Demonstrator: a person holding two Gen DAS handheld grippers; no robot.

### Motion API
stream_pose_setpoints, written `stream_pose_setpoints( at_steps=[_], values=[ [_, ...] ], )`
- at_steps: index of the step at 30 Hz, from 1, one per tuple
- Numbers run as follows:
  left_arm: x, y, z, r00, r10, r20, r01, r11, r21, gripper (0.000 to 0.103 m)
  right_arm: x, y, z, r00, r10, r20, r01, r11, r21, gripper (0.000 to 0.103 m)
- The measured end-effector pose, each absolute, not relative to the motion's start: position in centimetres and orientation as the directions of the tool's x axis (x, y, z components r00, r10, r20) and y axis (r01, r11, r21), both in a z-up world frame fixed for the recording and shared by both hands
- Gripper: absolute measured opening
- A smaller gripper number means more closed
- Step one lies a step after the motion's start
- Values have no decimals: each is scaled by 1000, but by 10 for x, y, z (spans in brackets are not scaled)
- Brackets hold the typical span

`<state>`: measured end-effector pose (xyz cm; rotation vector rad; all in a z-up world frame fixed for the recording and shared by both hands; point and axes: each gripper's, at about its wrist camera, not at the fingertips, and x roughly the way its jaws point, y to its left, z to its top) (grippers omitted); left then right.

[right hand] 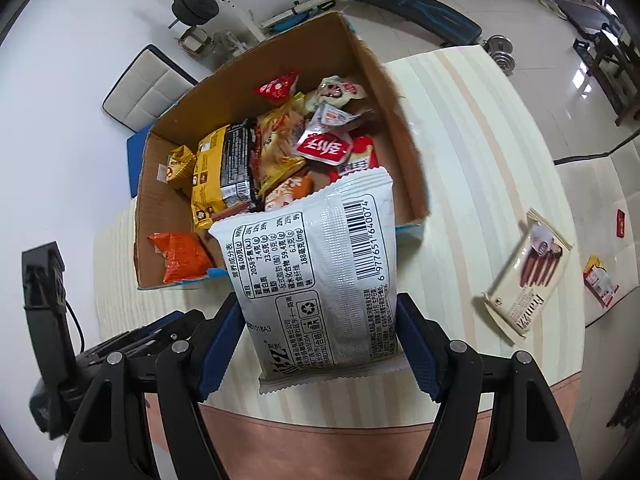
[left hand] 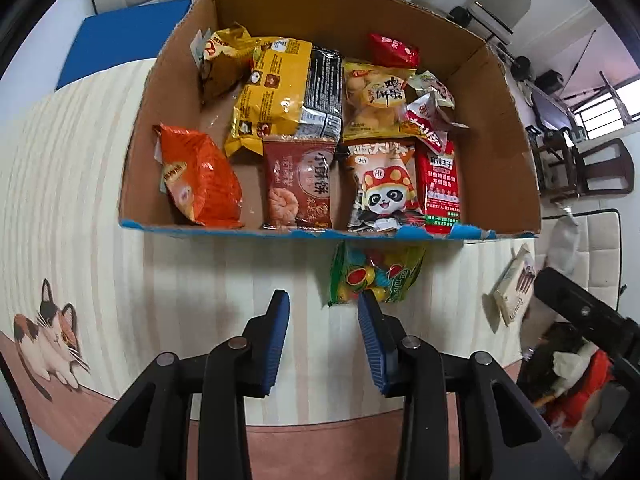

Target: Organize snacks

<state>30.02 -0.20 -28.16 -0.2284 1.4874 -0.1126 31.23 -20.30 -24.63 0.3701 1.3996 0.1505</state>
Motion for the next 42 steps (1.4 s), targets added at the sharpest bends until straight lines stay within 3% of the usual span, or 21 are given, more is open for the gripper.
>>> stream_pose_setpoints(
  at_steps=[10,15,18,23,25,28,30,42],
  values=[
    [309,-48,-352,39,-237,-971,-100,966,-240,37,280,-242,-284,164,198,-966,188,956,228,77],
    [310,-63,-365,85,-212,-974,-103,970,-220,70,267,-262,-302,149,174,-974,210,956,203,77],
    [308,-79,-368,110,-149,-983,-68,985,-157,81,261,-268,-306,155,158,-975,194,963,187,77],
    [299,-105,-374,149,35,-988,0,999,36,81,251,-270,-311,177,175,-969,171,964,205,77],
    [295,-108,-376,178,58,-982,-11,998,57,80,248,-267,-315,181,178,-967,156,966,207,77],
    [285,-109,-373,226,63,-972,-29,998,58,71,245,-264,-321,187,186,-965,140,967,213,77],
    [275,-106,-371,248,70,-966,-39,997,62,59,242,-263,-324,193,194,-962,136,966,222,77],
    [214,-55,-339,228,-31,-973,-98,994,-54,55,223,-247,-312,180,230,-956,105,962,251,77]
  ],
)
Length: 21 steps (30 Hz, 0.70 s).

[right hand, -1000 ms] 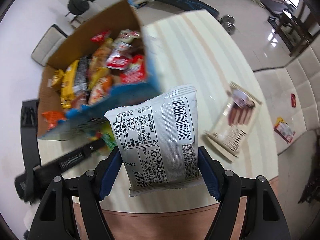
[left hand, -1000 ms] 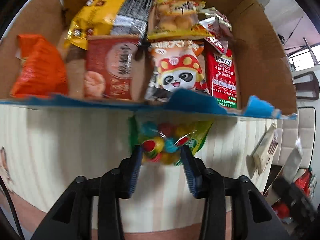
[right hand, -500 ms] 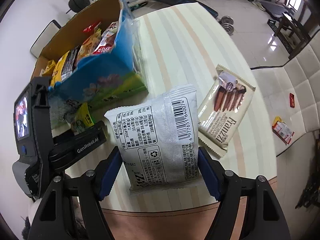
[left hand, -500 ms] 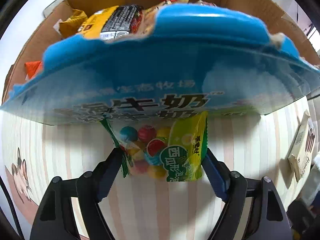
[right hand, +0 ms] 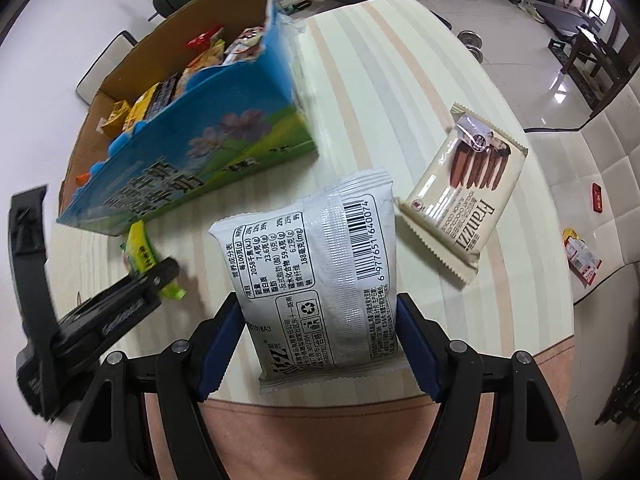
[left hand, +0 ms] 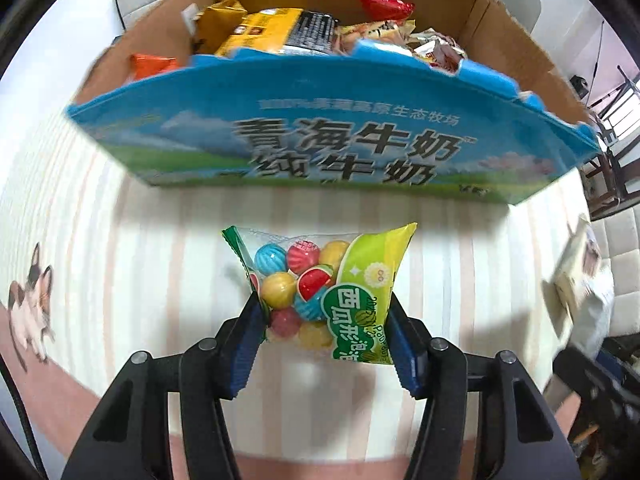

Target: Organize snacks

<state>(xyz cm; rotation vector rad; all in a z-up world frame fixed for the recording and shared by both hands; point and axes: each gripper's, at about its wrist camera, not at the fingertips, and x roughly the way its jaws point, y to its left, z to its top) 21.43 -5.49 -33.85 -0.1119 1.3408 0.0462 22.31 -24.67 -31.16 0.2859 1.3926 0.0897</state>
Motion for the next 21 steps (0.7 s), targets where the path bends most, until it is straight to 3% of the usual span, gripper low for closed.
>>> stream_pose_setpoints(
  at_steps=[7,14,21],
  values=[
    [195,-19,-256,260,-91,-961,-94,988,-119,55,229,-224,-251,209,277,-938,56,954,295,77],
    [270,6,-181,347,-103,-932,-71,988,-135,55,298,-192,-189,266,344,-900,-4,934,356,77],
    [376,40,-193,299,-71,-952,-57,994,-92,55,388,-156,-209,245,284,-927,-22,958,287,77]
  ],
)
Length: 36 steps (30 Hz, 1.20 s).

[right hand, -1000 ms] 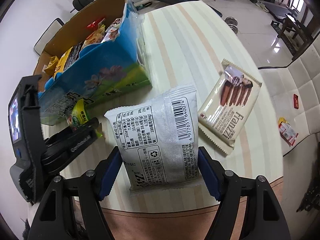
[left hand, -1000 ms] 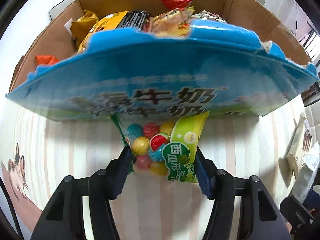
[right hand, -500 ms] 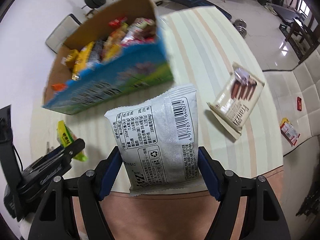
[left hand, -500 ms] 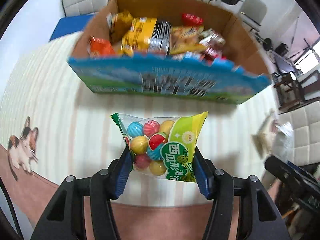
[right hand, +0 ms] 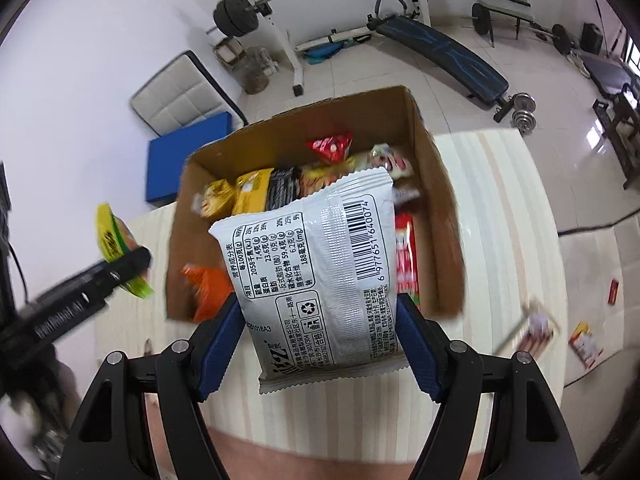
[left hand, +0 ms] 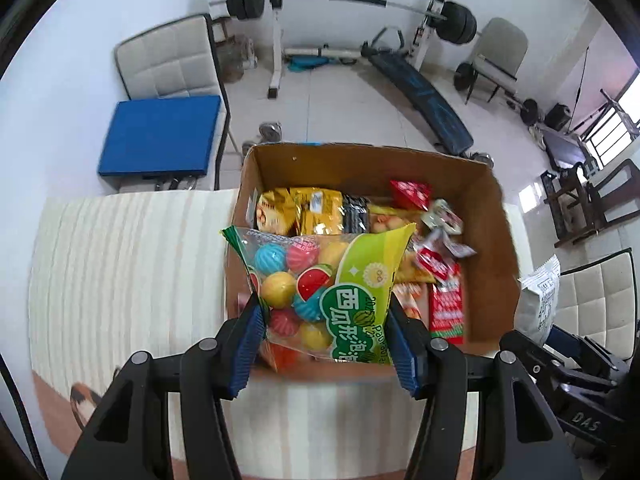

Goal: Organize snacks
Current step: 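Lower the gum bag into the box with the left tool while the right releases the silver pack, then grasp the Franzzi chocolate biscuit pack on the table with the right tool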

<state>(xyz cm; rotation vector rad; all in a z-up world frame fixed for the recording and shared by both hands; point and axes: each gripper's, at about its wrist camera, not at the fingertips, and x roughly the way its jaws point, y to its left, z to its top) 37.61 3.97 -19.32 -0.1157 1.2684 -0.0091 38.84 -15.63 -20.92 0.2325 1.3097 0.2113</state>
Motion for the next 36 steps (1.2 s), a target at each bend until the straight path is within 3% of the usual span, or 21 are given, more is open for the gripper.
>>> stream_pose_setpoints(
  at_steps=[8,10,12,15,20,27,36],
  values=[
    [435,59,-257,116,-73,-991,-78,994,-82,57,441,-141,-287,50,279,-959,31,959,281,78],
    [441,62,-276,50,-93,-994,-98,990,-97,58,442,-138,-298,28,254,-967,21,967,255,90],
    [443,64,-286,18,-93,-996,-106,990,-94,58,441,-134,-302,23,246,-969,4,969,246,93],
    [440,66,-294,7,-104,-995,-115,988,-104,69,440,-132,-301,28,249,-968,1,968,249,93],
    [432,65,-290,23,-112,-993,-123,986,-114,86,438,-132,-291,50,240,-970,2,971,240,94],
    [414,60,-263,92,-132,-987,-110,984,-142,86,430,-142,-263,107,241,-965,-8,970,242,94],
    [360,34,-202,324,-96,-941,-67,990,-124,86,387,-169,-214,195,246,-949,1,968,251,94]
  ],
)
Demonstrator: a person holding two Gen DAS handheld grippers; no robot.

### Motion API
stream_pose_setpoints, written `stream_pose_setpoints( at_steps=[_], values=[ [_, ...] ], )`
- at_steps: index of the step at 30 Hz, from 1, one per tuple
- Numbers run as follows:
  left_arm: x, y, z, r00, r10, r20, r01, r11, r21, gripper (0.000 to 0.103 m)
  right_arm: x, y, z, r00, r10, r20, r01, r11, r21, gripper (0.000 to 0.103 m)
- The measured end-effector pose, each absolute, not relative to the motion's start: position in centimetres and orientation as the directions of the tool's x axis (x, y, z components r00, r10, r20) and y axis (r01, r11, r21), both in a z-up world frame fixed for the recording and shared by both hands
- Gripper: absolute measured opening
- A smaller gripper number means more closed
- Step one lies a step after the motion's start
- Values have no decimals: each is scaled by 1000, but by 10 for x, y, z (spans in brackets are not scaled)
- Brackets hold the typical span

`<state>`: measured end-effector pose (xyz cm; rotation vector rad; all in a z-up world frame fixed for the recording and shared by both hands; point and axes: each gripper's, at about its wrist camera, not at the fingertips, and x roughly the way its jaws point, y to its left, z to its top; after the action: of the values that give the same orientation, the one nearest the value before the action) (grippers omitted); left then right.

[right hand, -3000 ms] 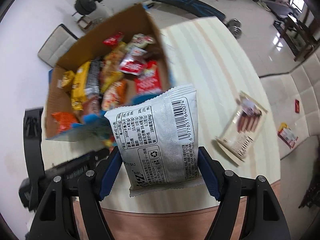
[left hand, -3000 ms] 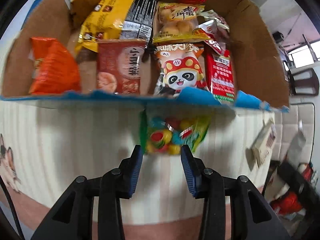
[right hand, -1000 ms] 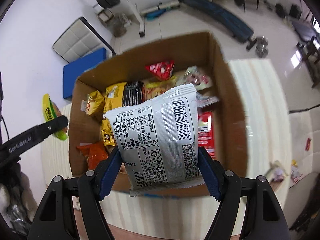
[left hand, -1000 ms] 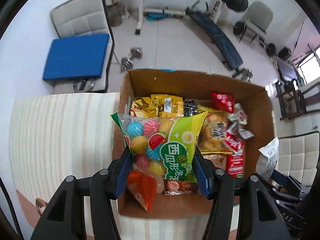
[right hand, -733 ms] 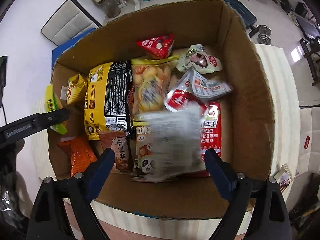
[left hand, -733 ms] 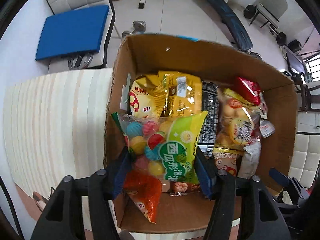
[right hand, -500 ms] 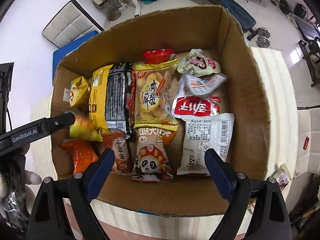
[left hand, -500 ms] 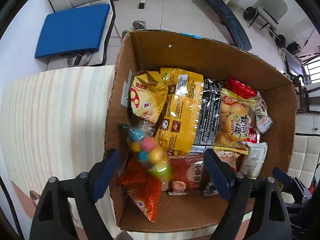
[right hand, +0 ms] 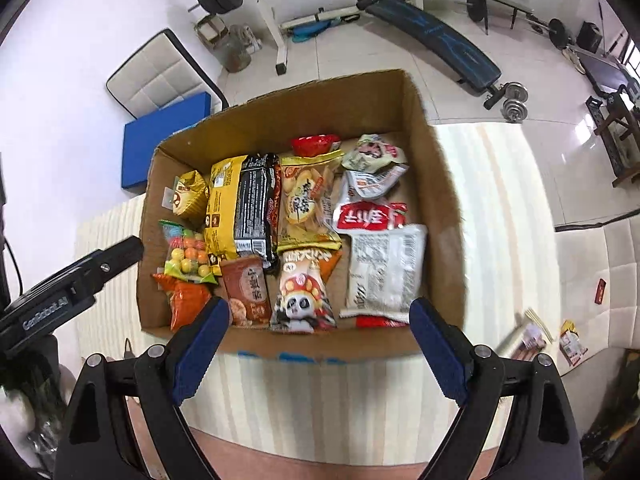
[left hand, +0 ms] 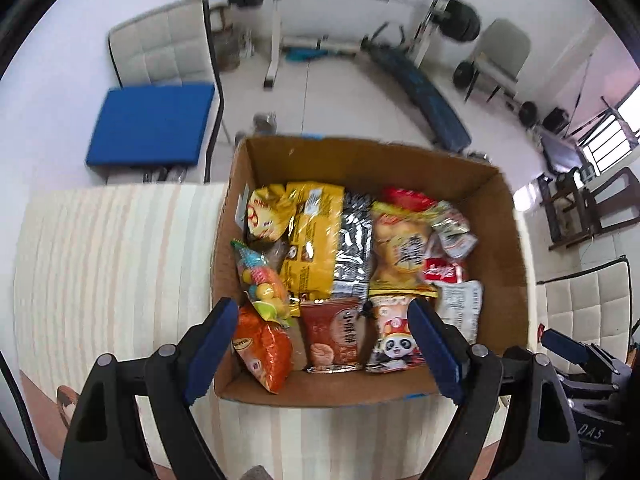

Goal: Organize snacks
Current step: 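Grasp the Franzzi chocolate biscuit pack on the table with the right tool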

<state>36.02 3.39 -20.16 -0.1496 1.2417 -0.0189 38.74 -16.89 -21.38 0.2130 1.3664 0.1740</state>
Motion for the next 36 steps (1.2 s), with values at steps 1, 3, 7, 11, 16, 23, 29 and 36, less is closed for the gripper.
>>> stream_pose_setpoints(
  at_steps=[1,3,7,11,16,23,29,36],
  values=[
    [352,31,-197,342,-94,-935,-67,990,-123,86,381,-175,-211,204,245,-948,11,968,252,94],
    [339,25,-194,355,-99,-930,-65,989,-130,86,367,-191,-207,216,240,-946,50,965,256,94],
    [319,13,-198,359,-83,-930,-74,990,-117,87,338,-245,-214,232,225,-946,206,940,274,94],
    [307,-4,-213,337,-70,-939,-74,992,-101,86,319,-300,-242,200,184,-962,361,899,246,94],
    [304,-31,-236,298,-59,-953,-34,997,-73,86,310,-347,-299,106,162,-981,492,849,194,94],
    [311,-50,-257,264,-59,-963,-8,998,-63,86,313,-371,-362,3,114,-993,558,824,96,94],
    [320,-50,-264,252,-55,-966,-10,998,-59,86,315,-372,-389,-36,120,-992,582,809,77,91],
    [326,-42,-264,260,-43,-965,-12,999,-48,86,316,-363,-392,-23,72,-997,545,837,48,64]
  ],
)
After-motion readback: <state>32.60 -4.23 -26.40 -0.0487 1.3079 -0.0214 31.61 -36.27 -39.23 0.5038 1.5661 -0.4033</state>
